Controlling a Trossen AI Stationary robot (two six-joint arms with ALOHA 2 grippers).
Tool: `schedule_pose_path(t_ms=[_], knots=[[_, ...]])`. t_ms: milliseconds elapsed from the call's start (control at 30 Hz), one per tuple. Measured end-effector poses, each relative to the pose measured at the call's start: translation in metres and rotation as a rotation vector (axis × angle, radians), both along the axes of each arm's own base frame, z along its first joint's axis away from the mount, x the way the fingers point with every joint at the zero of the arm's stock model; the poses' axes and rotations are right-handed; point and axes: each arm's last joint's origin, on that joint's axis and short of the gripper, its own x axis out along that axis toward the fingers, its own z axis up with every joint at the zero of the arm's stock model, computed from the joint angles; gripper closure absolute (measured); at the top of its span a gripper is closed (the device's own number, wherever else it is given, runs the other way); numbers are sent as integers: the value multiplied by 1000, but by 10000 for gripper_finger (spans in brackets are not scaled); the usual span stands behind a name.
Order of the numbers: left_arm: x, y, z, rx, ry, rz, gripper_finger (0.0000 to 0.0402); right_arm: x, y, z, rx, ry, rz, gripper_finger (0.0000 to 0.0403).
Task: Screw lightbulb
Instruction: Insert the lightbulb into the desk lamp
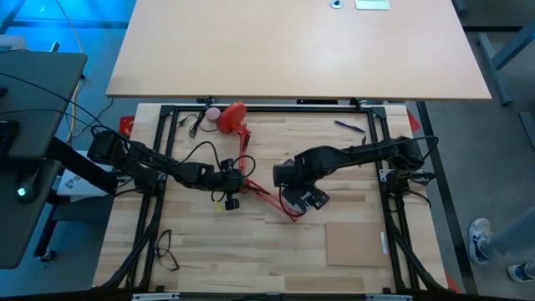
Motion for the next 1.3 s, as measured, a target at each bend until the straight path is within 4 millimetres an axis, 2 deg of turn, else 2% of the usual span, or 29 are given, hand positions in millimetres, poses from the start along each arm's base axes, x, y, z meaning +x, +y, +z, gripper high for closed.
schedule_pose_path(t_ms=[633, 1033, 1167, 1300], knots=[[0, 0, 0, 0, 0, 0, 402, 3, 1, -5, 16, 8, 15, 76], [0, 0, 0, -5, -2, 6, 402, 2, 1, -5, 15, 17, -1, 141], [0, 0, 0, -5, -2, 6, 402, 2, 2, -5, 15, 18, -17, 144], [0, 0, 0, -6, -2, 7, 402, 3, 2, -5, 24, 16, -131, 145]])
